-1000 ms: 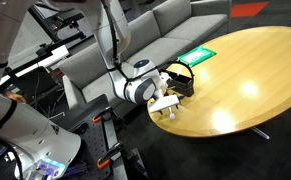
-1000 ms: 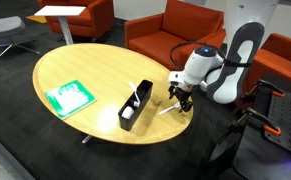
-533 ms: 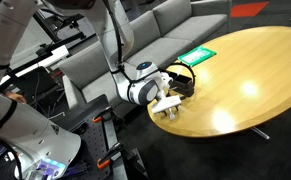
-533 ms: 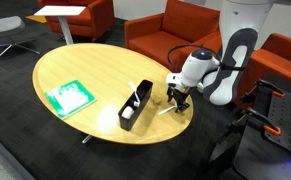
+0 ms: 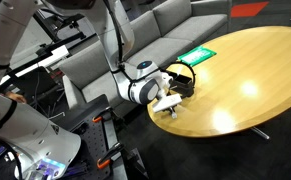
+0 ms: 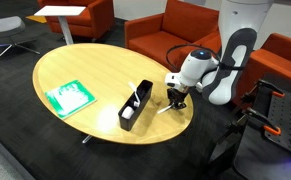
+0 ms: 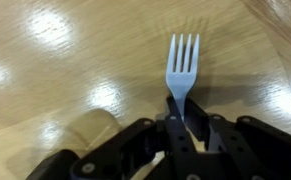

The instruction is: Pick up the fork from the table and put it in the utensil holder

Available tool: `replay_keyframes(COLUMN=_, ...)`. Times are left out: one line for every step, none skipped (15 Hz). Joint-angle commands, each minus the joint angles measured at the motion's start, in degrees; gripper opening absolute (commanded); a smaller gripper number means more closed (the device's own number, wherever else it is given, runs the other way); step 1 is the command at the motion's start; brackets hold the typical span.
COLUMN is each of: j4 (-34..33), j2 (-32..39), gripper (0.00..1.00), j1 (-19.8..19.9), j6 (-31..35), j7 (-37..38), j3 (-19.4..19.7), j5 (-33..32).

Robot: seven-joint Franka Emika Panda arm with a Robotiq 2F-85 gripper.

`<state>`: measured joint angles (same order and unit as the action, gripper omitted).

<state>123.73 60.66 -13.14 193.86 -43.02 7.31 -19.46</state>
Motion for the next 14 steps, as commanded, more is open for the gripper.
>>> replay_keyframes(j4=0.2, j2=-0.5, gripper=0.03, j1=-3.3, j6=-0.3, j7=2.7, j3=2.7, j5=0.2)
replay_keyframes(j4=1.4, j2=-1.8, gripper=0.03, j1=-6.6, j6=-0.4, j7=3.5, j3=5.2, j5=1.6)
replay_keyframes(j4=2.4, j2=-2.7, gripper=0.03, j1=-9.0, j6=-0.2, j7=4.2, j3=7.3, j5=2.4)
replay_keyframes(j4=3.7, j2=-4.0, gripper=0.01, j1=-12.8, j6=-0.9, j7=5.4, j3=10.6, j5=3.9)
replay_keyframes(j4=4.9, j2=-4.9, gripper=0.03, j1=-15.6, j6=-1.1, j7=6.4, j3=13.1, j5=4.6)
replay_keyframes(j4=6.0, j2=-5.9, gripper=0.03, j1=-19.6, j6=-1.9, j7=7.5, j3=16.5, j5=6.0)
replay_keyframes(j4=7.1, j2=-6.9, gripper=0.03, j1=-23.3, j6=-2.6, j7=8.4, j3=19.7, j5=6.9)
replay_keyframes(j4=8.6, j2=-8.1, gripper=0.03, j1=-27.0, j6=-3.2, j7=9.1, j3=22.7, j5=7.5)
replay_keyframes(j4=9.3, j2=-8.9, gripper=0.03, j1=-30.9, j6=-4.8, j7=9.9, j3=26.0, j5=7.7)
replay_keyframes(j4=10.3, j2=-9.7, gripper=0.03, j1=-34.4, j6=-6.2, j7=10.5, j3=29.1, j5=7.6)
replay_keyframes(j4=11.1, j2=-10.5, gripper=0.03, j1=-37.5, j6=-7.5, j7=11.1, j3=31.9, j5=6.8)
replay_keyframes(j4=11.4, j2=-10.9, gripper=0.03, j1=-40.9, j6=-9.8, j7=11.9, j3=35.0, j5=6.0)
replay_keyframes(j4=11.7, j2=-11.4, gripper=0.03, j1=-43.6, j6=-11.8, j7=12.4, j3=37.5, j5=4.9)
replay_keyframes(j4=11.7, j2=-11.6, gripper=0.03, j1=-46.3, j6=-13.7, j7=13.2, j3=39.9, j5=3.7)
